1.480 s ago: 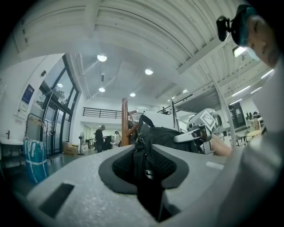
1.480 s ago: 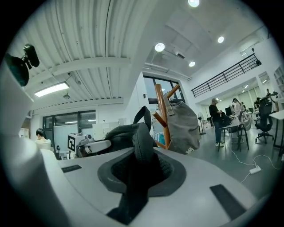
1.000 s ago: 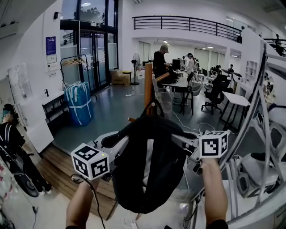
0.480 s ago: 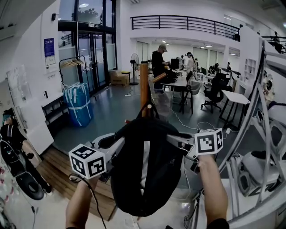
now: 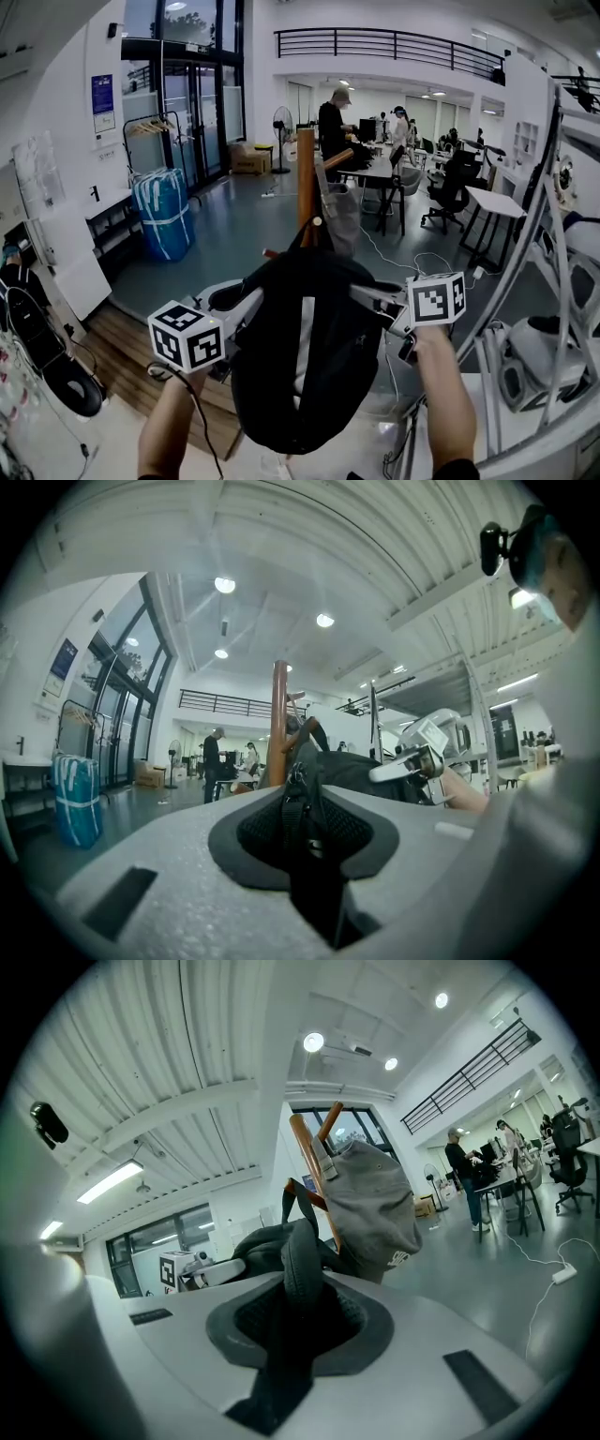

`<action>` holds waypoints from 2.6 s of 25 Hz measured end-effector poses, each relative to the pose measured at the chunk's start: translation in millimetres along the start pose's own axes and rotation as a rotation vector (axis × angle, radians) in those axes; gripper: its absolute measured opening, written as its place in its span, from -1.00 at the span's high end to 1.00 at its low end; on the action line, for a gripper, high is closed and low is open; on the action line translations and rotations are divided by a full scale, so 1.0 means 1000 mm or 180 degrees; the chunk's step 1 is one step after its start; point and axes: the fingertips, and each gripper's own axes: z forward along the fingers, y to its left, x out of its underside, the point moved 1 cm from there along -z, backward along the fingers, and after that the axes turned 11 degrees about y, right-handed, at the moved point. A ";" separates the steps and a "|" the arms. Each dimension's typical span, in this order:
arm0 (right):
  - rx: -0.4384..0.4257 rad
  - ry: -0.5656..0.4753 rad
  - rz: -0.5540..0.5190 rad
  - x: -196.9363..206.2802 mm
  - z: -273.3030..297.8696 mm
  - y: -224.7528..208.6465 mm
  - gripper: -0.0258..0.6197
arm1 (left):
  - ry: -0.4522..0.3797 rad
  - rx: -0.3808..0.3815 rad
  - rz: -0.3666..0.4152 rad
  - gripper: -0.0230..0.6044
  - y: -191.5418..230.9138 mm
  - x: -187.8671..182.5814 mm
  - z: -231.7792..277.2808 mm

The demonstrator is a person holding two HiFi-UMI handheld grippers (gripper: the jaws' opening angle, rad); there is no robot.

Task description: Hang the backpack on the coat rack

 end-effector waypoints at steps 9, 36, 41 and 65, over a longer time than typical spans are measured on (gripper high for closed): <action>-0.0031 0.0028 0.0008 0.003 0.009 -0.004 0.75 | 0.0030 -0.0036 0.0017 0.66 0.009 0.007 0.002; 0.0276 0.0094 0.0042 0.012 0.034 -0.022 0.75 | 0.0120 -0.0075 -0.0132 0.65 0.047 0.030 0.027; 0.0389 0.0086 0.0043 0.013 0.034 -0.025 0.75 | 0.0120 -0.0054 -0.0141 0.65 0.046 0.032 0.031; 0.0804 -0.0190 -0.0294 0.010 -0.002 -0.007 0.41 | 0.0047 -0.0080 0.0001 0.37 0.026 0.028 0.010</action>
